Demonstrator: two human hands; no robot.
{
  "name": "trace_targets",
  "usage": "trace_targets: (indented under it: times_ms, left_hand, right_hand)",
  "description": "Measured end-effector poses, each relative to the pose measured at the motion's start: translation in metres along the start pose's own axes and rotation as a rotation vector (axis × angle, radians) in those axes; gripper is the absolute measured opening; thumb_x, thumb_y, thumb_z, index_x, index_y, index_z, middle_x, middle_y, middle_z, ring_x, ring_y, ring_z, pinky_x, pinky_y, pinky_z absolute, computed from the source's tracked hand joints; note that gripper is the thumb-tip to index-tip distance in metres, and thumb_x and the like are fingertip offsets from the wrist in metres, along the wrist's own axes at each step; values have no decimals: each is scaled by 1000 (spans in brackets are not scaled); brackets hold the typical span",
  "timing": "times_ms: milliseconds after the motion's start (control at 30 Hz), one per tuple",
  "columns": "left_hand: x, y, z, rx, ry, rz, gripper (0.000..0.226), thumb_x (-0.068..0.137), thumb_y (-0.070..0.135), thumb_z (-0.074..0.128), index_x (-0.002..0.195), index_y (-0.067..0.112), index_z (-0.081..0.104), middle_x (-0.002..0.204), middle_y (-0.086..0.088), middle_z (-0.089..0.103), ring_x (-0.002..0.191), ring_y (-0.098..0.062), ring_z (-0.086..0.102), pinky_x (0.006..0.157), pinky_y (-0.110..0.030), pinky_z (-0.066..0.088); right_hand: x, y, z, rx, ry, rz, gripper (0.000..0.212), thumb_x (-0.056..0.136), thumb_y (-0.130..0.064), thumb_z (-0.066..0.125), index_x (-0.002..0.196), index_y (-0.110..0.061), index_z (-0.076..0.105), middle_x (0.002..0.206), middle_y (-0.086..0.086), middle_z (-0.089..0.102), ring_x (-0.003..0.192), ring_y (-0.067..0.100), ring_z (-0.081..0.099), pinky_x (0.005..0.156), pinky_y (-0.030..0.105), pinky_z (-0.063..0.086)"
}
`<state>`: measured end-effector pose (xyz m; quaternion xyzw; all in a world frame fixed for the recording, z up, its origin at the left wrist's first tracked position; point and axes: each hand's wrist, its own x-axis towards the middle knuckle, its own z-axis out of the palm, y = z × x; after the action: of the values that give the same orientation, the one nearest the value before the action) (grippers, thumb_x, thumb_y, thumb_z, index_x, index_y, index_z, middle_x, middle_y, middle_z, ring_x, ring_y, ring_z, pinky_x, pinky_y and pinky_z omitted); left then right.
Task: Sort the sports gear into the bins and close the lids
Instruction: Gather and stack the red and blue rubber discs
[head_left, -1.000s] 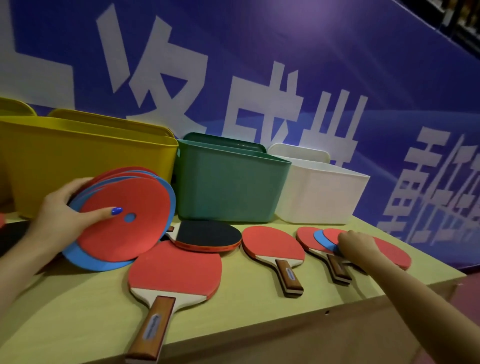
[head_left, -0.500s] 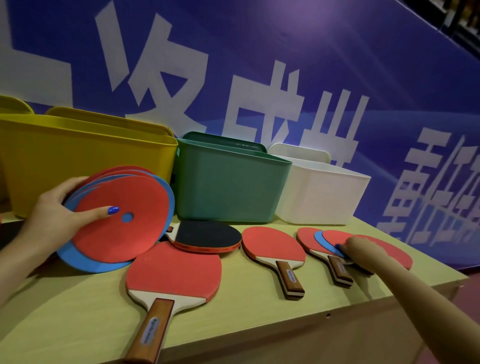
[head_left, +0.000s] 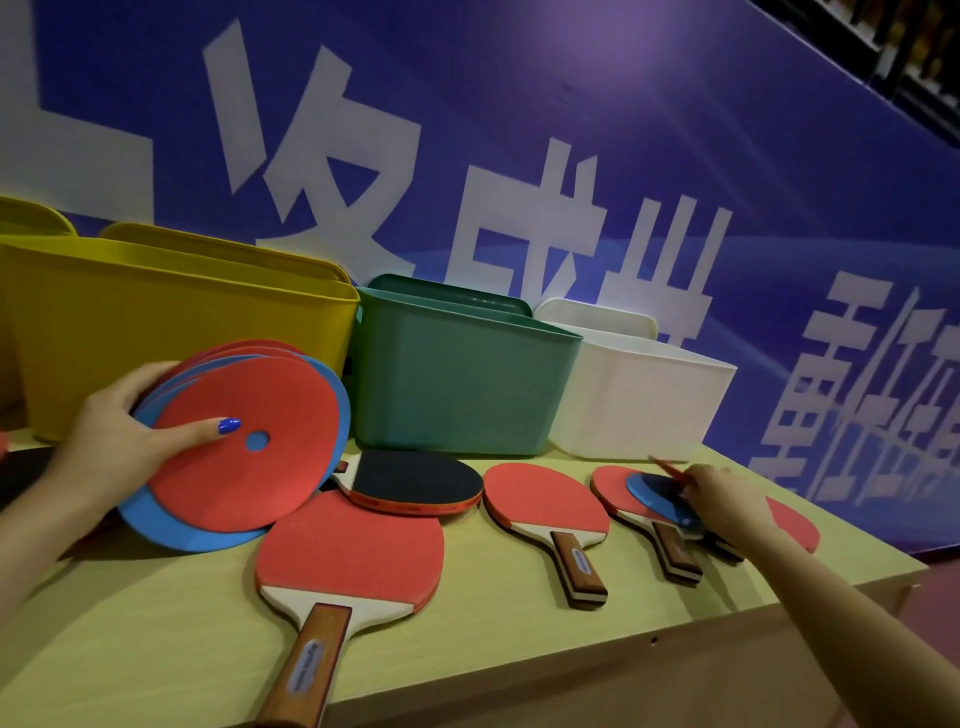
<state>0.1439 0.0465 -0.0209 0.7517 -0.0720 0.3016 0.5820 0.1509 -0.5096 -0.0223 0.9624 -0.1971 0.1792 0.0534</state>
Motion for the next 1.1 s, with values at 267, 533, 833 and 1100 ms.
trace_targets:
  times_ms: [267,533,833,1100]
  left_hand:
    - [2,0,0,-30,10,-38,62,66,0,80,122,12,56,107,-8,60,96,-25,58,83,-39,46]
    - [3,-3,1,3,23,-21,68,55,14,91,113,17,55,100,0,63,88,-15,61,86,-38,50]
    - [3,-4,-3,54,33,59,75,32,73,75,97,38,58,105,8,65,97,-5,62,78,-19,47]
    - [3,-5,0,77,22,137,58,42,57,75,94,33,63,100,3,68,93,-9,64,80,-27,52]
  right_hand:
    - [-35,-97,-88,1708,199,173,37,90,9,34,111,-15,54,80,7,59,69,19,57,61,30,54]
    - [-70,-268,-78,1687,-79,-203,38,89,11,46,81,-22,62,61,-10,62,49,0,55,53,24,48]
    - [-88,-330,-39,1633,-29,-399,33,89,9,48,84,-21,61,81,-8,67,74,-2,63,67,10,47]
    - [-96,-328,-32,1618,-131,-521,24,96,-4,45,94,-24,59,93,-8,67,84,-2,61,76,17,48]
